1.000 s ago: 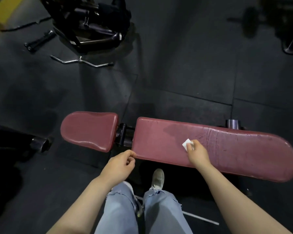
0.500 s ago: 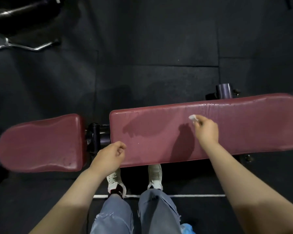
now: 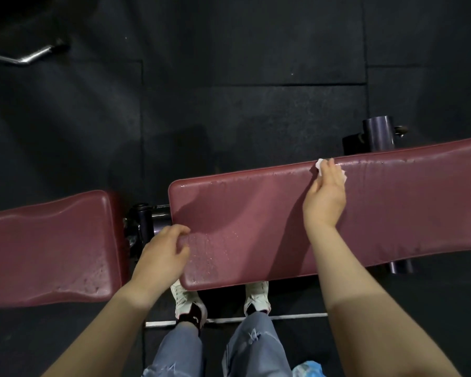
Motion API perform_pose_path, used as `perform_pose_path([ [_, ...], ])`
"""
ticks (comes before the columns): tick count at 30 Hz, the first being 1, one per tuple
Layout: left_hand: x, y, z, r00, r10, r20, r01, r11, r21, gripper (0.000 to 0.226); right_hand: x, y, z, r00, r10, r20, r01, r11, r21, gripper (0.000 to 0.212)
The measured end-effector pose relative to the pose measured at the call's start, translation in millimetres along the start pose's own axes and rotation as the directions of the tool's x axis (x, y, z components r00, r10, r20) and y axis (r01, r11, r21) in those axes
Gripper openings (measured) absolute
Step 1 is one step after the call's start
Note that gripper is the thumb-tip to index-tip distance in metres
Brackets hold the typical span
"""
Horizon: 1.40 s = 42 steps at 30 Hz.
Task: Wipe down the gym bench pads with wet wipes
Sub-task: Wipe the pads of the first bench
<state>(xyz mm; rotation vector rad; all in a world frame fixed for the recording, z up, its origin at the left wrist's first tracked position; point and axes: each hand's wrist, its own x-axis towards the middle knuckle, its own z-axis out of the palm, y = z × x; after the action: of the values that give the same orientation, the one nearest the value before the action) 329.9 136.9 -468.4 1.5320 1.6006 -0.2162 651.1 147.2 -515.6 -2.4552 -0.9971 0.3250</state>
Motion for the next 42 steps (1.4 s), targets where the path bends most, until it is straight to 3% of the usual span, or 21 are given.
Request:
perform_pose_path([
  [4,6.5,-10.7,-3.7,0.999,-0.007,-0.037,0.005,0.999,-0.034,0.038,-24.0,-20.5,19.9,0.999,0.040,0.020,-0.040,0.999,0.017,0.040],
  [9,6.1,-24.9,-12.8,0.998,-0.042,-0.045,0.038,0.997,-0.073,0.037,-56.8,-57.1,46.5,0.993,-0.021,0.116,0.016,0.999,0.040,0.040],
  [13,-0.1,-36.8,-13.3,0.997,-0.072,-0.016,0.071,0.995,-0.071,0.038,-79.5,-91.2,66.0,0.958,-0.198,0.206,0.195,0.980,0.036,0.033],
  [16,-4.8,-44.7,-9.7,0.995,-0.102,-0.002,0.101,0.992,-0.069,0.040,-110.1,-116.1,84.8,0.867,-0.371,0.331,0.349,0.928,0.127,0.043],
  [19,-8.8,-48.4,-2.4,0.993,-0.116,0.019,0.117,0.990,-0.084,0.042,-132.1,-130.1,98.2,0.681,-0.567,0.464,0.515,0.821,0.246,0.050],
  [22,-13.8,-52.4,6.4,0.988,-0.129,0.080,0.138,0.984,-0.110,0.048,-129.8,-126.7,102.4,0.297,-0.772,0.562,0.791,0.528,0.308,0.047],
  [24,-18.0,-53.0,12.3,0.985,-0.119,0.127,0.134,0.983,-0.123,0.052,-114.2,-117.7,100.8,0.098,-0.806,0.584,0.850,0.373,0.372,0.044],
  [26,-21.2,-53.7,17.5,0.983,-0.096,0.157,0.120,0.981,-0.152,0.056,-94.1,-108.8,95.3,0.029,-0.789,0.614,0.862,0.330,0.384,0.044],
  [28,-24.4,-55.2,20.5,0.981,-0.083,0.177,0.111,0.981,-0.159,0.060,-73.5,-94.5,79.5,0.127,-0.794,0.595,0.826,0.416,0.380,0.038],
  [30,-28.7,-57.4,22.6,0.979,-0.075,0.190,0.106,0.982,-0.156,0.061,-57.3,-68.3,52.0,0.335,-0.781,0.527,0.784,0.541,0.304,0.034],
  [33,-33.2,-60.9,26.2,0.979,-0.070,0.194,0.101,0.982,-0.156,0.061,-42.0,-15.8,7.8,0.606,-0.679,0.414,0.709,0.697,0.105,0.045],
  [35,-35.6,-62.8,29.2,0.981,-0.068,0.179,0.095,0.984,-0.149,0.062,-34.9,21.8,-16.7,0.807,-0.507,0.303,0.542,0.840,-0.036,0.040],
  [37,-37.2,-63.0,31.2,0.984,-0.063,0.168,0.087,0.985,-0.146,0.061,-32.1,46.8,-37.4,0.976,-0.188,0.115,0.203,0.970,-0.138,0.030],
  [39,-39.3,-63.9,33.3,0.986,-0.060,0.155,0.086,0.983,-0.163,0.062,-38.7,41.2,-37.4,0.999,0.029,-0.042,-0.035,0.986,-0.161,0.027],
  [42,-42.2,-65.9,36.3,0.989,-0.068,0.132,0.095,0.973,-0.212,0.061,-73.5,-22.0,6.2,0.990,-0.132,0.047,0.137,0.981,-0.139,0.021],
])
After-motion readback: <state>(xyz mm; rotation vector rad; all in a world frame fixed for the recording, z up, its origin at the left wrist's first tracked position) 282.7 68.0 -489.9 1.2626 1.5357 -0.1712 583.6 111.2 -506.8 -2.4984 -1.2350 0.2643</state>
